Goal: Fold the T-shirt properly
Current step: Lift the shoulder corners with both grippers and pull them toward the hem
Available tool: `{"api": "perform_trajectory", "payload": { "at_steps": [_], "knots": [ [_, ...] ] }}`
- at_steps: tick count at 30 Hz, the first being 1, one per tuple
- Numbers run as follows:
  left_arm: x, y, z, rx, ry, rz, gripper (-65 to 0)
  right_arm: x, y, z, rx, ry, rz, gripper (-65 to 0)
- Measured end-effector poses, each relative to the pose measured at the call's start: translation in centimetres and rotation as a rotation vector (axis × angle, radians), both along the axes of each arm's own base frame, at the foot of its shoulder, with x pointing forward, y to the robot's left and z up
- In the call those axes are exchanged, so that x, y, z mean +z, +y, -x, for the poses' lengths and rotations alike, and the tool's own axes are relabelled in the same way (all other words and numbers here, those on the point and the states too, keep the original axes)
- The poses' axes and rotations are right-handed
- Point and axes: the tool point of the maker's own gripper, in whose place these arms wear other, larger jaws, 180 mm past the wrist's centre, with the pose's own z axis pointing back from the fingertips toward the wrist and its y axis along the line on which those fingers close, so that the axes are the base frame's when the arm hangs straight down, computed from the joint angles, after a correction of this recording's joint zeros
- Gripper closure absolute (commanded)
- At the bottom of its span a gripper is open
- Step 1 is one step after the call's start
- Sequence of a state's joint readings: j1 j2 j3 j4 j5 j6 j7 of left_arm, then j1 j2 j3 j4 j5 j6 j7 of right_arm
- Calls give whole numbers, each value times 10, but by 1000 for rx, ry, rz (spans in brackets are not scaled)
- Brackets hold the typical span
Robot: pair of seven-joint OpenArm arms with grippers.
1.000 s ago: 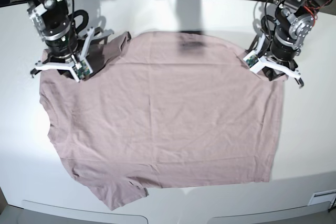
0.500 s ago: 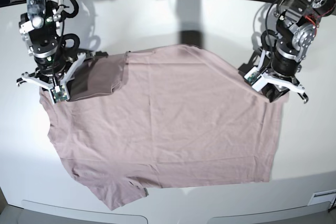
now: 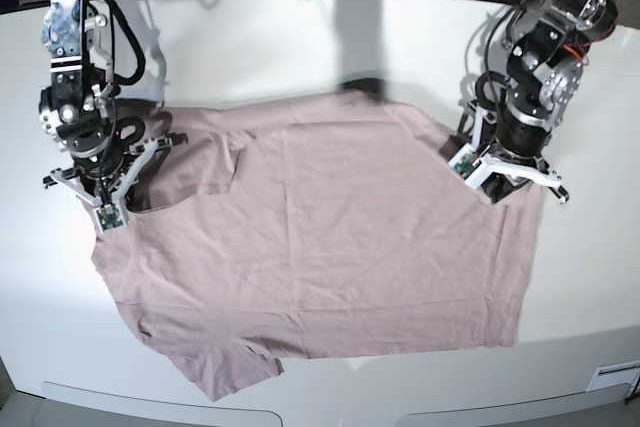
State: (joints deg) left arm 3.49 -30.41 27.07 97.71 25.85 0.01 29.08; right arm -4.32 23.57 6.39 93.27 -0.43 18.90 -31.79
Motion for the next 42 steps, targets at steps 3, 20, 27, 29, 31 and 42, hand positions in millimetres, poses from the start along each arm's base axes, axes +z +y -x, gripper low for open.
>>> {"api": "perform_trajectory", "payload": {
  "at_steps": [3,20,27,29,31,42],
  "knots": [
    [-5,15,-11,41,1,-32,0,7,2,-13,15,-19,-3,0],
    [-26,45,-19,112,32,-86,0,19,1,-39,14,-52,-49,0],
    [-24,38,-21,85,16,-59,0,1,-15,-53,-35,-15,-78,0],
    [-24,37,-21,85,19,-46,0,-3,-18,-58,-37,-2,-83,0],
    [-23,34,-22,70,8,-36,0,-3,-18,-62,-34,0,-96,0],
    [-38,47,-45,131,35,-11,0,-22,-18,-64,-33,45,-161,0]
  ]
}}
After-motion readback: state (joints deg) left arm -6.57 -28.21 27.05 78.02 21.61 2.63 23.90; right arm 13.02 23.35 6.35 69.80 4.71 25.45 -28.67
